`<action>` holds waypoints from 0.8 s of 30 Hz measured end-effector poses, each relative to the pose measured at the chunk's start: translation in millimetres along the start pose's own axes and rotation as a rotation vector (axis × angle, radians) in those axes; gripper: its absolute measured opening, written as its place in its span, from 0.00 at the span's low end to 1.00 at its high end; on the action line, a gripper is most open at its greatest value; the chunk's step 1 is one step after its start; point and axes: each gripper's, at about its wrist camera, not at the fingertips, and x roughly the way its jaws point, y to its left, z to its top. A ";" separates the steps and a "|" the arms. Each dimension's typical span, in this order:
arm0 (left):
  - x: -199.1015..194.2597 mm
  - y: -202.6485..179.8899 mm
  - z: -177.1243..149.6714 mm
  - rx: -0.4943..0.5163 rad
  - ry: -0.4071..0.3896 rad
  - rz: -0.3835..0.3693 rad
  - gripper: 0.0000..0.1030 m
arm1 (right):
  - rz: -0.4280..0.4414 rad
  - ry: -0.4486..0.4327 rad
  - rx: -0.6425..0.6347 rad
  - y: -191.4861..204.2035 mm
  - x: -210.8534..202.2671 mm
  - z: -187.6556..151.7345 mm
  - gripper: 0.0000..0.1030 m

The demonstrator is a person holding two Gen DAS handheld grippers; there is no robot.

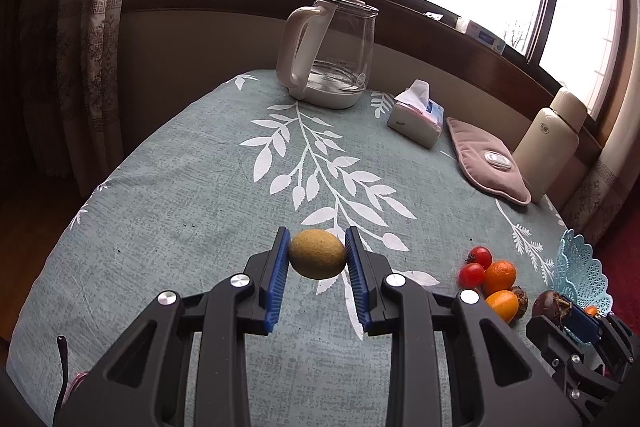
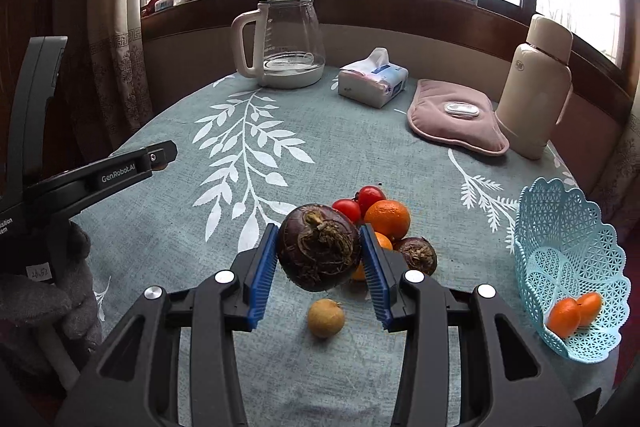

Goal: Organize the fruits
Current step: 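Carry the dark brown fruit into the blue basket and open the right tool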

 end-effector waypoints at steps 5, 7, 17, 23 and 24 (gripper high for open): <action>-1.9 -4.9 -2.1 0.013 0.002 -0.008 0.28 | -0.063 -0.024 0.068 -39.1 -19.3 -7.8 0.41; -2.2 -7.8 -3.7 0.019 0.003 -0.011 0.28 | -0.092 -0.030 0.101 -56.7 -26.2 -10.7 0.41; -4.1 -25.0 -12.5 0.064 0.019 -0.034 0.28 | -0.185 -0.049 0.273 -131.5 -52.4 -32.0 0.41; -3.2 -32.1 -17.4 0.080 0.037 -0.050 0.28 | -0.222 -0.049 0.335 -157.6 -58.7 -43.5 0.41; -3.3 -33.3 -17.9 0.083 0.038 -0.052 0.28 | -0.227 -0.048 0.343 -161.2 -59.4 -45.2 0.41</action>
